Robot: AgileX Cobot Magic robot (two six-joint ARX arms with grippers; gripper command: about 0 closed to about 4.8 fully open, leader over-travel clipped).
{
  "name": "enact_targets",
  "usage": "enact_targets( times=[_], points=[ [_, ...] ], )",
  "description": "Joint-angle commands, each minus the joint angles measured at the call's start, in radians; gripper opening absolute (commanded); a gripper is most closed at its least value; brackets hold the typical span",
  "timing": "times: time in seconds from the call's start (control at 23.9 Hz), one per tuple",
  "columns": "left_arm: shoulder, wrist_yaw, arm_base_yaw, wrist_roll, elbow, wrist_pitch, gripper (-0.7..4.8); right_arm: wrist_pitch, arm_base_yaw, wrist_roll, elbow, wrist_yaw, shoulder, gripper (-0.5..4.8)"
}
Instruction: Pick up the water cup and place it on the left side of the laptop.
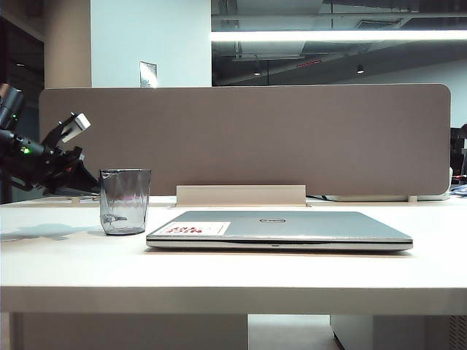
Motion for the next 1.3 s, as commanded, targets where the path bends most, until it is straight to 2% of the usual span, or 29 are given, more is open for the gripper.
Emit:
enact_targets(
  times=[0.04,0.59,0.67,0.79,0.92,1.3],
  points=[
    [-0.004,0.002,-0.001,0.002,0.002,-0.037,0.66,0.010,0.001,-0.001,0.001,-0.002,-0.002,-0.07],
    [-0.103,-0.023,0.031,0.000,0.002,-0.224,0.66,0.010,0.001,-0.001,0.001,-0.028,-0.003,-0.07],
    [-0.127,-0.037,0.032,-0.008,0.002,-0.222,0.54,0.010,0.001,-0.001,0.001,-0.029,-0.002,-0.07],
    [-0.162,-0.088,0.029,-0.006,0.003,-0.213,-0.06,0.010,0.001,-0.001,0.001,-0.029,-0.003,-0.07],
    [-0.186,-0.139,0.024,-0.008,0.009,-0.179,-0.06,0.010,0.001,-0.001,0.001,-0.029,-0.002,-0.07],
    [-0.151,-0.151,-0.020,-0.025,0.081,-0.131,-0.06,-0.002,0.001,-0.004,0.001,-0.029,-0.003,-0.07]
  ],
)
